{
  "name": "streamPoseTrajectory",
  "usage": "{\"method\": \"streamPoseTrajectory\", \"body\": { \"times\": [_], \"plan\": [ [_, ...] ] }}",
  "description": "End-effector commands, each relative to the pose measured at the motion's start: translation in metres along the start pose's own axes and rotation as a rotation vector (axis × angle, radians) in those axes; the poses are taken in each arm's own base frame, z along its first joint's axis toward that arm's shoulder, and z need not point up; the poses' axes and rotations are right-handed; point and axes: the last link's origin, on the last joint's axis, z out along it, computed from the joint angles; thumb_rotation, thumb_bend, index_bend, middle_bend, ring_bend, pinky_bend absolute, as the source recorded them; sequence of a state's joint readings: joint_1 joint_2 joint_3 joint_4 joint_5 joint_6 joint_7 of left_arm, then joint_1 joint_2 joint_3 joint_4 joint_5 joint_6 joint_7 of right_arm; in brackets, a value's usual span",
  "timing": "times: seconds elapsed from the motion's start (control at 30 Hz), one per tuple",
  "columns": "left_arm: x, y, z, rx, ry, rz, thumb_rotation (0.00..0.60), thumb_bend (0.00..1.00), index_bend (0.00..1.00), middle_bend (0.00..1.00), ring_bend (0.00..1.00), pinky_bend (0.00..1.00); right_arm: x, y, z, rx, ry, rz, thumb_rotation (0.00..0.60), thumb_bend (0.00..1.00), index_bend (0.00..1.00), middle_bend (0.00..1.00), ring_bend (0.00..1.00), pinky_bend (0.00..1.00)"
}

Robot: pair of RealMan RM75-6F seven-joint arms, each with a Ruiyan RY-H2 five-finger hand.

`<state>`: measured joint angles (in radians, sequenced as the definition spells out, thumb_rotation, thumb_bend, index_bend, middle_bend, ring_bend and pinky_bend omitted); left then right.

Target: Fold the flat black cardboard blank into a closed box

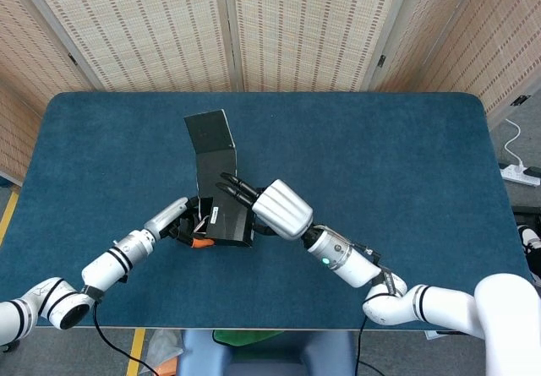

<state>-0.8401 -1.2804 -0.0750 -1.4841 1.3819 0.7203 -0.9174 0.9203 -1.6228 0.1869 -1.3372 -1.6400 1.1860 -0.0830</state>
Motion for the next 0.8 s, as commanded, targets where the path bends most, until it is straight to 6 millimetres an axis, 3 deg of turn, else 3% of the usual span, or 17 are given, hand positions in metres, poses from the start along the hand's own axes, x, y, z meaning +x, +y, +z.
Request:
{"method": "streamPoseTrajectory", "body": {
  "times": [0.03, 0.17, 0.3, 0.8],
  "plan": [
    [0.001, -0.004, 0.003, 0.022, 0.008, 0.054, 0.6, 0.23, 0.28, 0.32, 0.56, 0.69, -0.007, -0.002, -0.003, 0.024, -0.012, -0.036, 0.6, 0.07, 0.0, 0.09, 0.72, 1.0],
    [0.0, -0.006, 0.004, 0.029, 0.012, 0.085, 0.6, 0.23, 0.28, 0.32, 0.56, 0.69, -0.011, -0.002, -0.004, 0.036, -0.013, -0.054, 0.6, 0.08, 0.02, 0.15, 0.74, 1.0],
    [-0.01, -0.014, 0.009, 0.054, 0.008, 0.149, 0.6, 0.23, 0.28, 0.32, 0.56, 0.69, -0.033, -0.009, -0.01, 0.079, -0.041, -0.115, 0.6, 0.08, 0.07, 0.19, 0.75, 1.0],
    [-0.033, -0.028, 0.023, 0.106, -0.012, 0.248, 0.6, 0.23, 0.28, 0.32, 0.56, 0.69, -0.074, -0.016, -0.012, 0.112, -0.075, -0.176, 0.6, 0.11, 0.14, 0.26, 0.76, 1.0]
  ]
}}
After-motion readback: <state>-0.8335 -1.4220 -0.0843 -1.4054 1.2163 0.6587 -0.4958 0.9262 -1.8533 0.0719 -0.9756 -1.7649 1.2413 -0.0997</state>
